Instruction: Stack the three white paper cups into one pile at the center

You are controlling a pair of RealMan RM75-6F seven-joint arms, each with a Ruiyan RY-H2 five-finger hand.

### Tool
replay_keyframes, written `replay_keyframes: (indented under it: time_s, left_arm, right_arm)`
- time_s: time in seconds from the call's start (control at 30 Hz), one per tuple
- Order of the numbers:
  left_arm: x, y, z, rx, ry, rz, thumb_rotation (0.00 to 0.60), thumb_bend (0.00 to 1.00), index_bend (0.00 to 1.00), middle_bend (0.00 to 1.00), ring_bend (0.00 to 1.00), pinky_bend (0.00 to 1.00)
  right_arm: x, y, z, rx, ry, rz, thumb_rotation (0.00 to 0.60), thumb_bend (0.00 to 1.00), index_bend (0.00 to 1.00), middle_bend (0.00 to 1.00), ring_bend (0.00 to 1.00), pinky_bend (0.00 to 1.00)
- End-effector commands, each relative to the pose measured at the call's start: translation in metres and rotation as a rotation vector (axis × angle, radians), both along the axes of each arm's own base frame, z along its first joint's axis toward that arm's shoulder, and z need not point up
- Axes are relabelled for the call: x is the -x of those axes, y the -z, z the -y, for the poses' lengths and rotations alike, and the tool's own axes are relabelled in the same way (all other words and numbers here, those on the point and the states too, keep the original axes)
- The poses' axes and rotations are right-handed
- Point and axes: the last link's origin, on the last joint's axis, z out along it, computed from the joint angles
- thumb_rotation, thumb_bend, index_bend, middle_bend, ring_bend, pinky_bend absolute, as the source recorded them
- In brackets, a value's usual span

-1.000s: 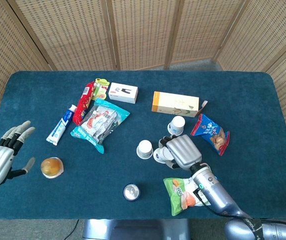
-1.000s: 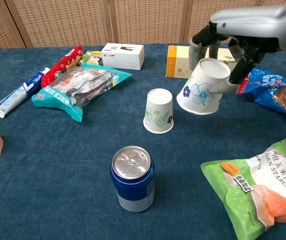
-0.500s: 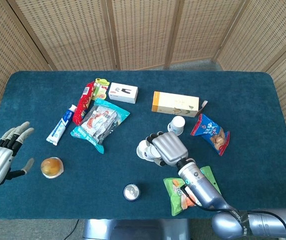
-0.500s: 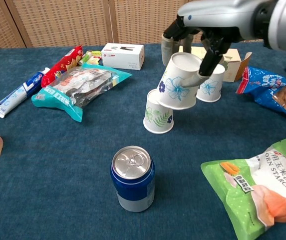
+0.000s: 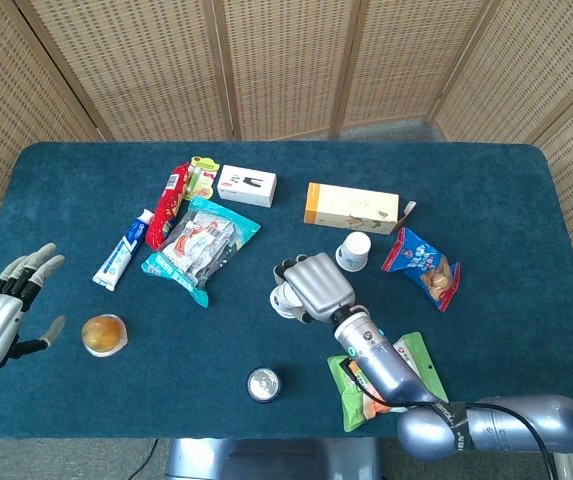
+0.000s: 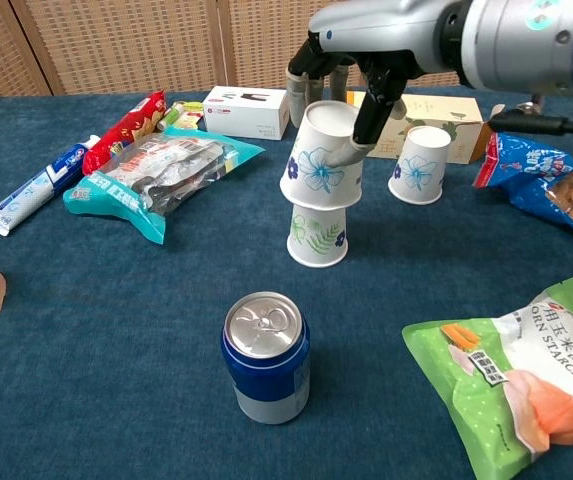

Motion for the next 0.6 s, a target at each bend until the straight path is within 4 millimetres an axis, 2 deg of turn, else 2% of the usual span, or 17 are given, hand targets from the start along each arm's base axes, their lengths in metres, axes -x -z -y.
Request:
replay_keyframes:
  time_s: [0.03, 0.6]
  left_arm:
    - [0.001, 0.0, 0.0, 0.001, -0.003, 0.0, 0.6, 0.46, 0.0, 0.0, 0.0, 0.07]
    - [0.005, 0.0, -0.002, -0.001, -0.014, 0.003, 0.6, 0.46, 0.0, 0.0, 0.0, 0.08]
  right_arm:
    - [-0.002, 0.003, 0.002, -0.004, 0.0, -0.006, 0.6, 0.29, 0.38, 0.42, 0.39, 0.7]
    - [-0.006, 0.02, 0.015, -0.019, 0.0, -0.035, 0.6, 0.29, 0.38, 0.42, 0.39, 0.7]
